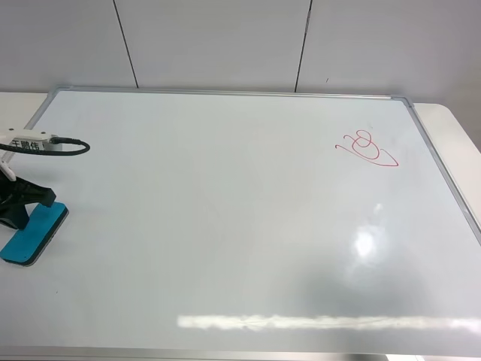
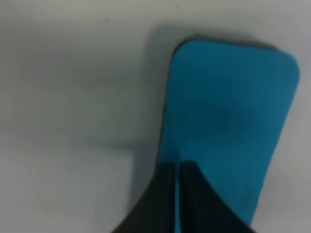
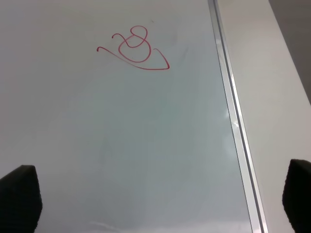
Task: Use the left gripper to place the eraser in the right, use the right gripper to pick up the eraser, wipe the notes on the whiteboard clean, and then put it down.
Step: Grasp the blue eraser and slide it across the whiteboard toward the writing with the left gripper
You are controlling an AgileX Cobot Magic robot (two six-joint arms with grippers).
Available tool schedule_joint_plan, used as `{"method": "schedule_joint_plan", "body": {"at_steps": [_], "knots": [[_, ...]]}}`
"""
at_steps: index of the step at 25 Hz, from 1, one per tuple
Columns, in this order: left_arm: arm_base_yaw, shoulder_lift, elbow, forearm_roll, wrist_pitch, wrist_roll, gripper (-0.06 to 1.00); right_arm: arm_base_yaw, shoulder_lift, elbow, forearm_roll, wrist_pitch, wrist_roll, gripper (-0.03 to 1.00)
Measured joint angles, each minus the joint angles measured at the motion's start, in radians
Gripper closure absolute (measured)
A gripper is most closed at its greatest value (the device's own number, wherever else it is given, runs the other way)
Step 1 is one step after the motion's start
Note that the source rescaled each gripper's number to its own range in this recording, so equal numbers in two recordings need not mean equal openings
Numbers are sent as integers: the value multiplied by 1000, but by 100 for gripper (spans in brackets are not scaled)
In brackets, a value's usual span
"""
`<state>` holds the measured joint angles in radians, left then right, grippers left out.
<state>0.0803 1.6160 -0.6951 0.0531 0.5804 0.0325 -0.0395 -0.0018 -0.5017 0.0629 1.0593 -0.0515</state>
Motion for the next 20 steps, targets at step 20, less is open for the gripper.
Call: {"method": "schedule_joint_plan", "body": {"at_steps": [20], "knots": [[-192, 145, -34, -341, -127, -90, 94, 0, 0, 0, 0, 0, 0, -3]]}}
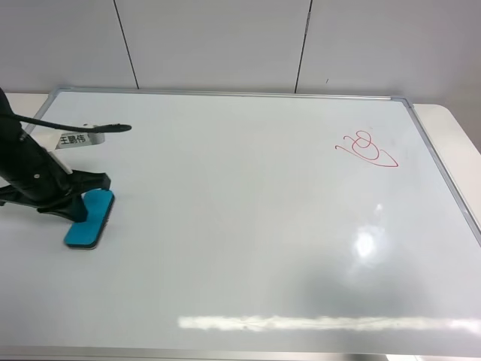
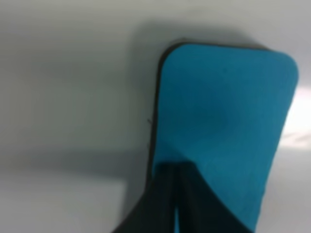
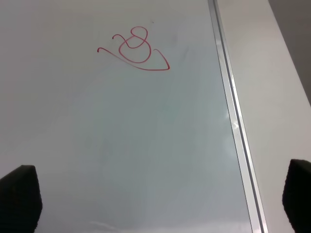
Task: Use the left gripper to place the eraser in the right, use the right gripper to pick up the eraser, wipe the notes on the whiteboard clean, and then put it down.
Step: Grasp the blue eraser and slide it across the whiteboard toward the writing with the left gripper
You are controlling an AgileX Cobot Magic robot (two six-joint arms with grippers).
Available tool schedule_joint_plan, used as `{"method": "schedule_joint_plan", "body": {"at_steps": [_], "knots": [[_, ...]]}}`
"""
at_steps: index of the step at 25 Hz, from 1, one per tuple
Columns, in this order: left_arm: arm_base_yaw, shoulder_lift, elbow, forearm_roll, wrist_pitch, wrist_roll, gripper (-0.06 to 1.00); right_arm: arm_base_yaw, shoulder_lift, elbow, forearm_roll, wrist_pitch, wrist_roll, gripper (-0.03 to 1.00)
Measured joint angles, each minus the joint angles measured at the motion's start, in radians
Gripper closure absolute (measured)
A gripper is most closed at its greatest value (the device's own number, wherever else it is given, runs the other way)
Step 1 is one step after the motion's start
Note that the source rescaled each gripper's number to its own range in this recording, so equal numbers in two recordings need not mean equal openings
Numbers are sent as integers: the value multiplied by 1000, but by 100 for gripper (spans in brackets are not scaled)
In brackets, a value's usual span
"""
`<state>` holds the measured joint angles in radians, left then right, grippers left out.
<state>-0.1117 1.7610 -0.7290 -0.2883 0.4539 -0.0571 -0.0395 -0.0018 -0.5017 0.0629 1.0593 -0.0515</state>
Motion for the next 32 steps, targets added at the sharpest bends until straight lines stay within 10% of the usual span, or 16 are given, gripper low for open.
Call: {"method": "schedule_joint_plan", "body": {"at_steps": [11, 32], "knots": [[-281, 75, -36, -283, -203, -155, 94, 0, 0, 0, 0, 0, 0, -3], [-620, 467, -615, -562, -46, -310, 94, 0, 0, 0, 0, 0, 0, -3]]}}
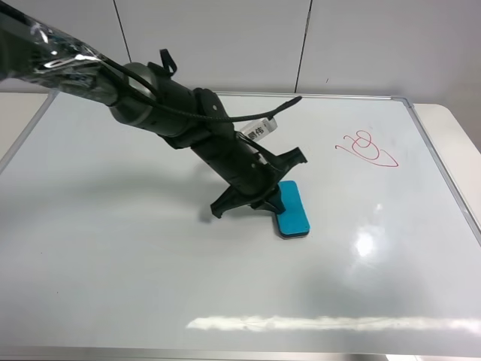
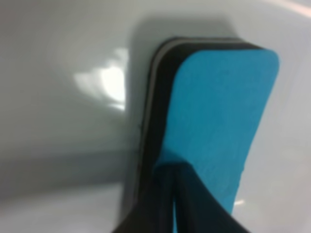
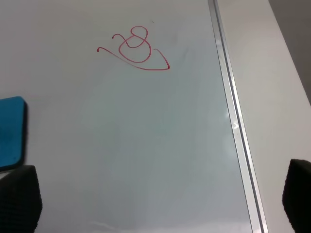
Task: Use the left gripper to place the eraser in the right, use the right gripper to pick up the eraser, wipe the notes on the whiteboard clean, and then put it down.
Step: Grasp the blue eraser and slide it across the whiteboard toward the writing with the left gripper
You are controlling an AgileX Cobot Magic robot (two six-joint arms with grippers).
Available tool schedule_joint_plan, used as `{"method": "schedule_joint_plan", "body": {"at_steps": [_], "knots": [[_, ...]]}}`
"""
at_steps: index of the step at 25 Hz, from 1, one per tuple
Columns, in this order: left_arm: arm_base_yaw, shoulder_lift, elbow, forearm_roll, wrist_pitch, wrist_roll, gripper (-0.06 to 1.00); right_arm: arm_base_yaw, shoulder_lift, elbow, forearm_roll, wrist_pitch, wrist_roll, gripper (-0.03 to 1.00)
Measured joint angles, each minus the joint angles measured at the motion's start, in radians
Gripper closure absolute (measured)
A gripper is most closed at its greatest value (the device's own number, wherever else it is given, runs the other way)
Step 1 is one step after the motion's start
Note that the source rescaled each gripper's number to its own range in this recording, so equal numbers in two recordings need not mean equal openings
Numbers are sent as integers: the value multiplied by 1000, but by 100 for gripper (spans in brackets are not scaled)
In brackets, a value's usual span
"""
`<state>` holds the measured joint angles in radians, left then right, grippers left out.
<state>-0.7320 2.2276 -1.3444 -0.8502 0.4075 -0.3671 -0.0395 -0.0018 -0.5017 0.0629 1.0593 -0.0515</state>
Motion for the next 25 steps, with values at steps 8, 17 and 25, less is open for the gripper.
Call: {"method": "schedule_joint_plan", "body": {"at_steps": [8, 17, 25], "knots": [[-115, 147, -254, -24, -77, -32, 94, 0, 0, 0, 0, 0, 0, -3], [-184, 227, -405, -47, -74, -50, 94, 0, 0, 0, 0, 0, 0, -3], [-184, 111, -390, 143, -101, 18, 94, 0, 0, 0, 0, 0, 0, -3]]}}
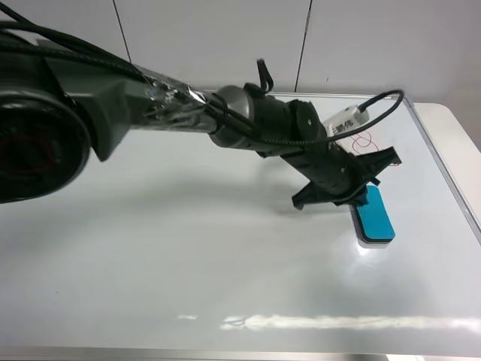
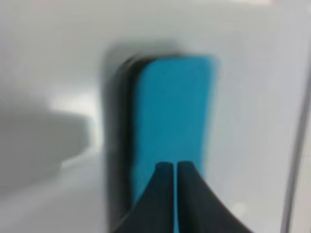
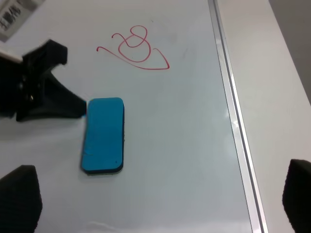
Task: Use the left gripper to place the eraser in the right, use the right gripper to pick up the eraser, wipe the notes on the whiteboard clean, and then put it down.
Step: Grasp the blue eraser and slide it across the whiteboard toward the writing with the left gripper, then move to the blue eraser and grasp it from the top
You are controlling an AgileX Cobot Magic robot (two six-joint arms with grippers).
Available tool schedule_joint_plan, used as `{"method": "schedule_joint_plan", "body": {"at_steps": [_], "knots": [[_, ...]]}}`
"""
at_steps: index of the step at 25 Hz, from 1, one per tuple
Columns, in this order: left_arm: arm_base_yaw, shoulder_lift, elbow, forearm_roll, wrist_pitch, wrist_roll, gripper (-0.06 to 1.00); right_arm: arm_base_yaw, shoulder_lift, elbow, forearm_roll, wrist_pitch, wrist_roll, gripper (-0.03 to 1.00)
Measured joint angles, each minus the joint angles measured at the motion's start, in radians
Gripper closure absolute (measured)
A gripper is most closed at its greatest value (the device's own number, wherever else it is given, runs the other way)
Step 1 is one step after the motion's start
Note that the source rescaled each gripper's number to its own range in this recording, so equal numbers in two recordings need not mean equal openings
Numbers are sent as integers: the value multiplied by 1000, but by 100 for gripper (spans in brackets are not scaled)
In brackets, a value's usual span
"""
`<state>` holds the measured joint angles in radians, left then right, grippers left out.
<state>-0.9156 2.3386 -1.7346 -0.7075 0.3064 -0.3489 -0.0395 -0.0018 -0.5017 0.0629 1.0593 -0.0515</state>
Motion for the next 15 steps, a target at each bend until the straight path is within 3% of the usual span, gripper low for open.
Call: {"method": "schedule_joint_plan", "body": {"at_steps": [4, 7, 11, 15], "knots": [[10, -169, 22, 151, -29, 177, 94, 0, 0, 0, 0, 0, 0, -3], [47, -285, 108, 216, -60, 349, 94, 0, 0, 0, 0, 0, 0, -3], [160, -407, 301, 295, -93, 546, 94, 0, 0, 0, 0, 0, 0, -3], [291, -575, 532, 403, -117, 632, 94, 0, 0, 0, 0, 0, 0, -3]]}}
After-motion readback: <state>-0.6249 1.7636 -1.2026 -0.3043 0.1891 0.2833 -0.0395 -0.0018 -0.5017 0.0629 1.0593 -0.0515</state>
